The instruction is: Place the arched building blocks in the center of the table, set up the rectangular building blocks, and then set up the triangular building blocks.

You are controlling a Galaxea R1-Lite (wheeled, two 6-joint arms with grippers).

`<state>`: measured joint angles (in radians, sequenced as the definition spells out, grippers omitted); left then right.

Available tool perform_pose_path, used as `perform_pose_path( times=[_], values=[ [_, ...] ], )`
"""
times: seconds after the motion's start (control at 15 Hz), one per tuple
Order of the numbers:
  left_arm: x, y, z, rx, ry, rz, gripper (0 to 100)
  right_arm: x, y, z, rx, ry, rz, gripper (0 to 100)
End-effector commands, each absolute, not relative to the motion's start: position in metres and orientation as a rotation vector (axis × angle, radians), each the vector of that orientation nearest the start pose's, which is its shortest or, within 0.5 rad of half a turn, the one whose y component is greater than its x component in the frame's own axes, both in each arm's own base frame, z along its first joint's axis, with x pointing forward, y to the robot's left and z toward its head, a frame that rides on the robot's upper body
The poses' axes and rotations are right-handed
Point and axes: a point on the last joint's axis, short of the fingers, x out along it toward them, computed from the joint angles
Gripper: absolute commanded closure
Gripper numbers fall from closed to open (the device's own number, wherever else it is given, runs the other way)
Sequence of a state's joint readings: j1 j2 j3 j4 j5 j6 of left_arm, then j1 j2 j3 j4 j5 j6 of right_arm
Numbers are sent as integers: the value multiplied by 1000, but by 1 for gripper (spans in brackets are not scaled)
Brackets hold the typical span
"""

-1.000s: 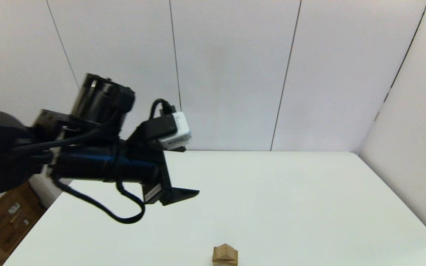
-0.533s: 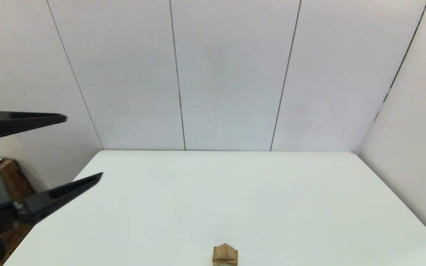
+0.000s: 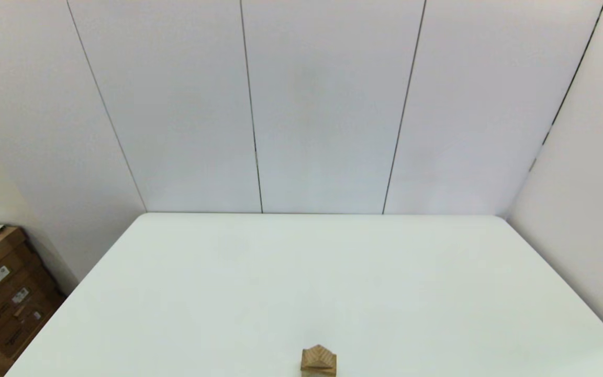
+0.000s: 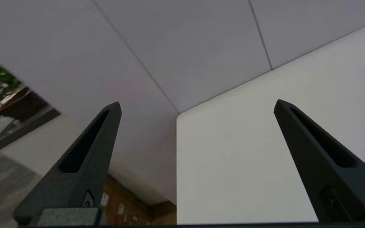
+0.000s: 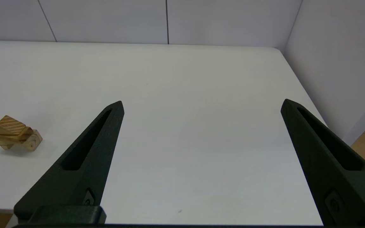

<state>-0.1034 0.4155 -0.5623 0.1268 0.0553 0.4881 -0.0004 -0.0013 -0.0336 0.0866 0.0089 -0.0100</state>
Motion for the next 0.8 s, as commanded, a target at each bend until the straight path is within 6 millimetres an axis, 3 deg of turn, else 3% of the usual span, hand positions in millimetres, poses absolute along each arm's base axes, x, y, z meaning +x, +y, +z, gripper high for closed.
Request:
perform_pose_path(
  times=[0.07,0.33,0.53,0.73,0.8],
  values=[
    [-41,1,180,484,-89,79,0,-26,0,76,-10,54,8,0],
    [-37,1,130,476,-17,73,0,-26,0,76,-10,54,9,0],
    [-39,1,110,399,-36,66,0,-26,0,76,-10,54,9,0],
    [-28,0,82,333,44,22,0,-26,0,76,-9,54,8,0],
    [-27,0,82,293,22,-9,0,-26,0,76,-9,54,9,0]
  ],
)
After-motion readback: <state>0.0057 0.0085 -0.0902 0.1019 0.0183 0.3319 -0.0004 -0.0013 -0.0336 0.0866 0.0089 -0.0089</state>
